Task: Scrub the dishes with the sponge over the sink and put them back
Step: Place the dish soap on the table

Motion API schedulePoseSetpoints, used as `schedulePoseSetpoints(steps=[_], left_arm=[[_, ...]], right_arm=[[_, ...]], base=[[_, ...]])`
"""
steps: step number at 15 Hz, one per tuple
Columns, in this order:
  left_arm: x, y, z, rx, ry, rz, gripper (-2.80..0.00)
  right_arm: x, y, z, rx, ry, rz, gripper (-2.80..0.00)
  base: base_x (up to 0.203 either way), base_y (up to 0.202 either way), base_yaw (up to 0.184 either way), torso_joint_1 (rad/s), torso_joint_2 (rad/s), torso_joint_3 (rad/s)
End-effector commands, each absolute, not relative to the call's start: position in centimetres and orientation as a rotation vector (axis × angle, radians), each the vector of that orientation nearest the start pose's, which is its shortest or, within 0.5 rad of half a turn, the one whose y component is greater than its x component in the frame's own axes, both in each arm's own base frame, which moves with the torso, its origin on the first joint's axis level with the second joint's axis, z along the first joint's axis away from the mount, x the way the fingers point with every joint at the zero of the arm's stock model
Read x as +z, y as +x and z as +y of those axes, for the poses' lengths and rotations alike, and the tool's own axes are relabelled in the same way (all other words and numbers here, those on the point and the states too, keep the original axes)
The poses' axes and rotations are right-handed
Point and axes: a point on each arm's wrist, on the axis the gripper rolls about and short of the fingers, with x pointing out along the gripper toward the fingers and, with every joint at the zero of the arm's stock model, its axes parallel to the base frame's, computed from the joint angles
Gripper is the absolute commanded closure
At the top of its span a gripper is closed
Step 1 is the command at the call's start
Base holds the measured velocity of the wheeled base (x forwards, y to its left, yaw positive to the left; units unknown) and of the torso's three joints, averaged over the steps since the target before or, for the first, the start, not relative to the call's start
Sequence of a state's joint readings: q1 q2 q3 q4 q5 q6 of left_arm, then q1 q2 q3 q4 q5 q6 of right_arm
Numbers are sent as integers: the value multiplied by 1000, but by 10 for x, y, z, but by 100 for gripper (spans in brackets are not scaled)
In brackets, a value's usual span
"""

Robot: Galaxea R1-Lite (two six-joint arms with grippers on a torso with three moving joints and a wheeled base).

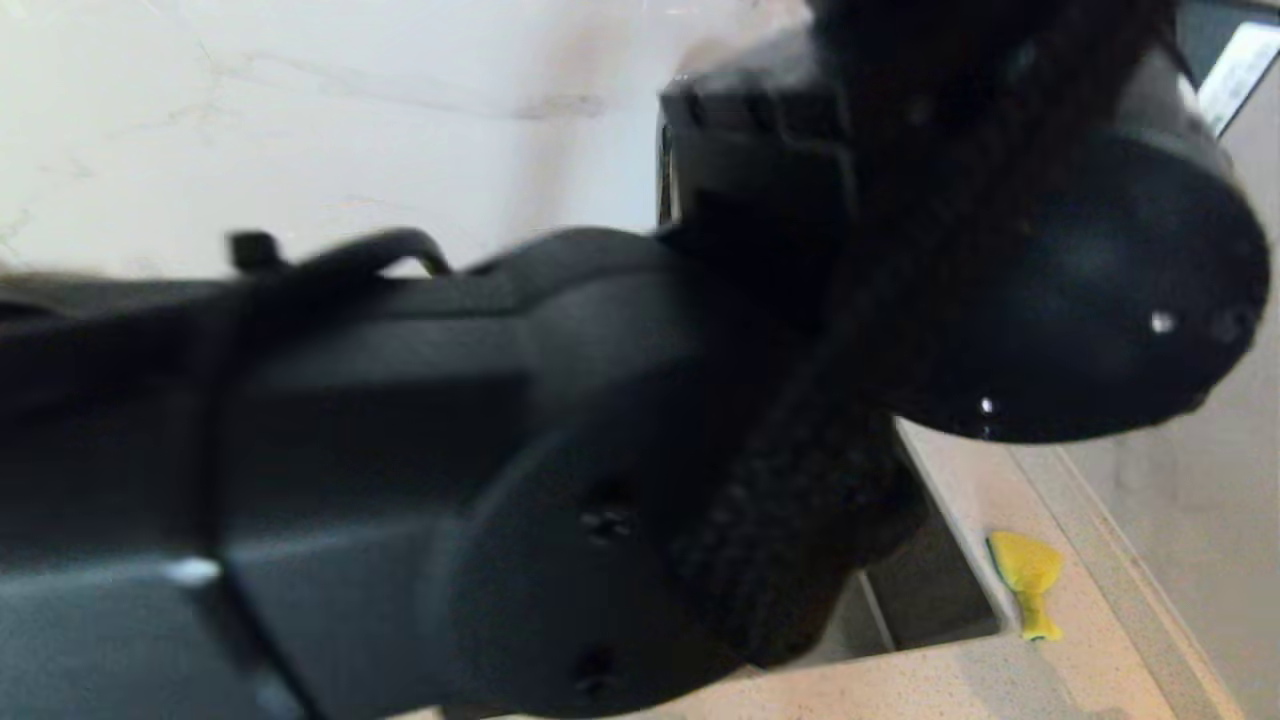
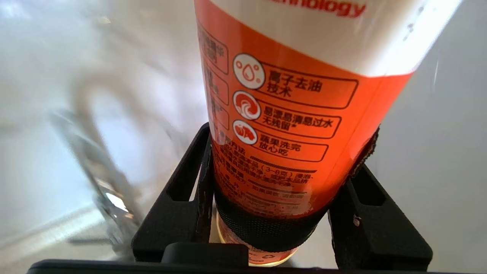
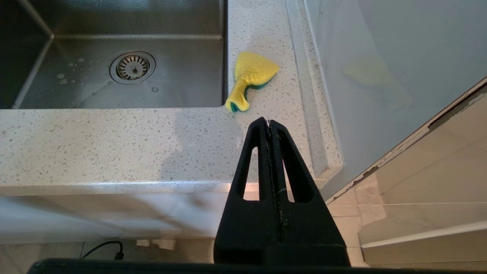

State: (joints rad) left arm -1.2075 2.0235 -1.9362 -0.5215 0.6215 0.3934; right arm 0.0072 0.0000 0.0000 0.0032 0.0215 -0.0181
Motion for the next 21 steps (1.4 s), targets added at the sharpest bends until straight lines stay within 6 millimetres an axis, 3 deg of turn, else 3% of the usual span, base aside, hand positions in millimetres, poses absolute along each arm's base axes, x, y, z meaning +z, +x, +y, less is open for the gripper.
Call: schedulePoseSetpoints(steps=[1, 3, 6, 10, 13, 17, 21], left_arm=[[414, 147, -322, -460, -55, -434, 0], [424, 161, -290, -386, -57, -441, 0], [416, 195, -239, -245, -24, -400, 0], [413, 223, -169, -70, -52, -376, 0], [411, 243, -130, 77, -70, -360, 0], [362, 281, -100, 218, 3, -214, 0], [307, 323, -106, 281, -27, -72, 0]], right_arm=[[75, -23, 0, 29, -18, 1, 0], [75, -23, 0, 29, -19, 1, 0], [75, -23, 0, 30, -20, 1, 0], [75, -23, 0, 29, -18, 1, 0], [75, -23, 0, 29, -20, 1, 0], [75, -23, 0, 29, -20, 2, 0], [75, -23, 0, 29, -20, 1, 0]], base=[[0, 0, 0, 0, 0, 0], [0, 0, 0, 0, 0, 0], [0, 0, 0, 0, 0, 0], [0, 0, 0, 0, 0, 0], [0, 0, 0, 0, 0, 0], [0, 0, 0, 0, 0, 0], [0, 0, 0, 0, 0, 0]])
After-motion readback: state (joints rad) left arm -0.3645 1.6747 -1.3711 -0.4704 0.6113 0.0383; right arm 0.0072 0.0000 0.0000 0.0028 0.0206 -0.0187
